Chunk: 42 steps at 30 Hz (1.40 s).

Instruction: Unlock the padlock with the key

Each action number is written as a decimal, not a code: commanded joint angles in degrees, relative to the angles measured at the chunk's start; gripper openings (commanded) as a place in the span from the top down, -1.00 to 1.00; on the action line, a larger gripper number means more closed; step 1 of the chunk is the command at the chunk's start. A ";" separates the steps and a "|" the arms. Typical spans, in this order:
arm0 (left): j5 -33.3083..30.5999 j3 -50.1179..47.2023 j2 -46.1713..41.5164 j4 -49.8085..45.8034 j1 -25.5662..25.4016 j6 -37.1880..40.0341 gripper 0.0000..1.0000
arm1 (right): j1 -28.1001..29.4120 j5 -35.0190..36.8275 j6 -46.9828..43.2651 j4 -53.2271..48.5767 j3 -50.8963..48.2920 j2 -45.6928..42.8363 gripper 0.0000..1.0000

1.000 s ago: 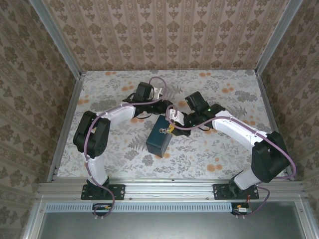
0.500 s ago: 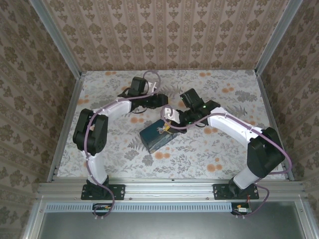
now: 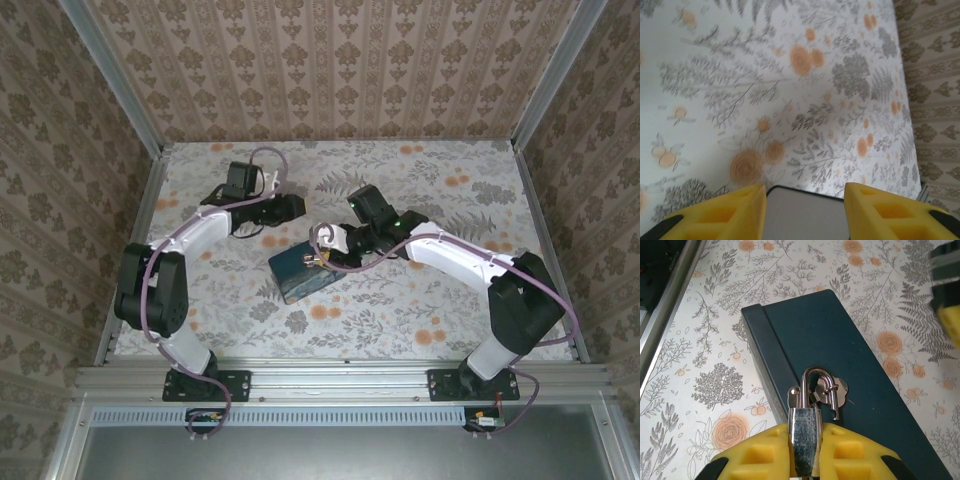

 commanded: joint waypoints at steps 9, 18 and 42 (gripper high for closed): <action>-9.70 -6.15 -8.20 -12.70 1.69 7.04 0.15 | 3.37 2.93 -0.17 3.59 3.73 3.45 1.00; -7.30 -7.49 -4.22 -6.24 -1.53 4.01 0.38 | 5.15 4.93 -1.19 2.15 7.86 6.84 0.99; -10.68 2.39 -4.70 -9.67 2.11 5.06 -0.03 | 5.61 11.39 0.08 3.46 10.29 10.13 0.99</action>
